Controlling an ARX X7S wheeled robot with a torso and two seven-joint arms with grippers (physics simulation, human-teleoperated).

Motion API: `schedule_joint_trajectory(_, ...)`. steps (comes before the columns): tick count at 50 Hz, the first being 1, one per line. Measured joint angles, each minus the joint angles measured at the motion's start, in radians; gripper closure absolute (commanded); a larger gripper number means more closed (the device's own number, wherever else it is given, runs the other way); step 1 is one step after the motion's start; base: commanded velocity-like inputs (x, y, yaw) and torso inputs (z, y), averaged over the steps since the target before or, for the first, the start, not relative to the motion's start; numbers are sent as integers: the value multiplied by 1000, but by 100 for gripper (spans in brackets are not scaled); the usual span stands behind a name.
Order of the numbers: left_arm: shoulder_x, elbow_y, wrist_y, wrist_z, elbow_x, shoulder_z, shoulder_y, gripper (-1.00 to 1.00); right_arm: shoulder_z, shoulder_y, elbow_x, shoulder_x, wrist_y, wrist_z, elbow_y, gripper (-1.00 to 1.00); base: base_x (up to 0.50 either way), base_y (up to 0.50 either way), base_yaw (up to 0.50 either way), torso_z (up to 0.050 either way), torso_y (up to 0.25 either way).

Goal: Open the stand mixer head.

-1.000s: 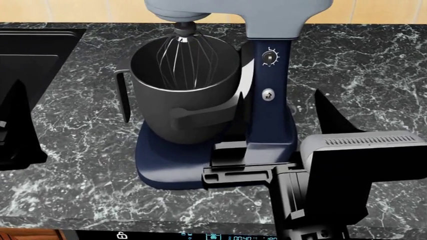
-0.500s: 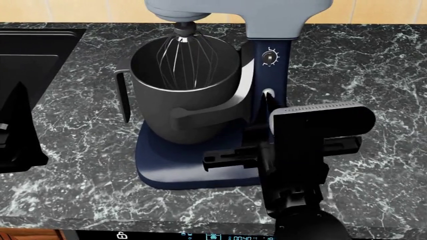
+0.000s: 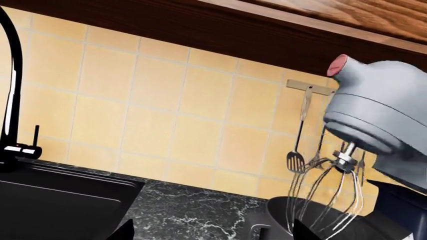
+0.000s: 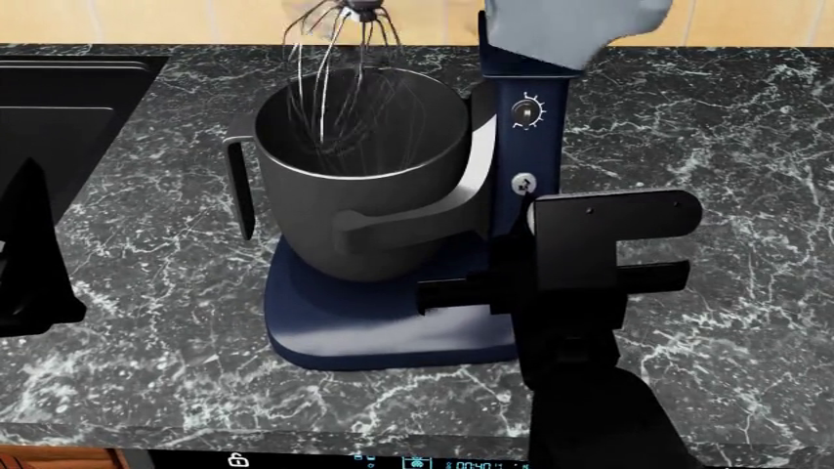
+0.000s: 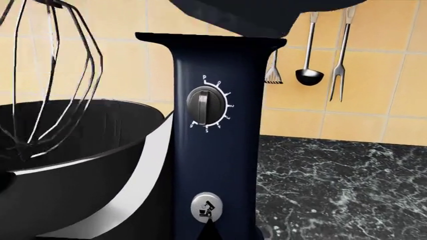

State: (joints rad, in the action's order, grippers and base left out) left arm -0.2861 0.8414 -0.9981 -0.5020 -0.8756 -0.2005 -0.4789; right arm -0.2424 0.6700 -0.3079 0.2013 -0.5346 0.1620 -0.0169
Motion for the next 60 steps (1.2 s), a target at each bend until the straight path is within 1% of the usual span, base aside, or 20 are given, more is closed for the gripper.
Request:
schedule_joint_trajectory(20,-12,-4,12,-8,-12,1,1,-100,-24,-13,56,-8,66,9,-25,100,26,3,15,0,0)
schedule_joint_trajectory(23,-13,-8,17,-6,-7,6,2,-100,-14,-41,40,12,44,26,43,100,0,0,0,0,0)
schedule_joint_trajectory(30,-15,-20,29,-2,12,27,7,-100,15,-121,-3,67,-32,68,283,100,0,0,0,0,0)
schedule_joint_trajectory(35,-18,-24,34,-2,18,35,10,-100,28,-164,-23,87,-50,85,387,100,0,0,0,0,0)
schedule_joint_trajectory(50,-26,-33,47,-3,28,51,13,-100,57,-233,-52,109,-38,109,524,100,0,0,0,0,0)
schedule_joint_trajectory(60,-31,-35,52,-5,28,59,14,-100,65,-256,-57,121,-31,118,567,100,0,0,0,0,0)
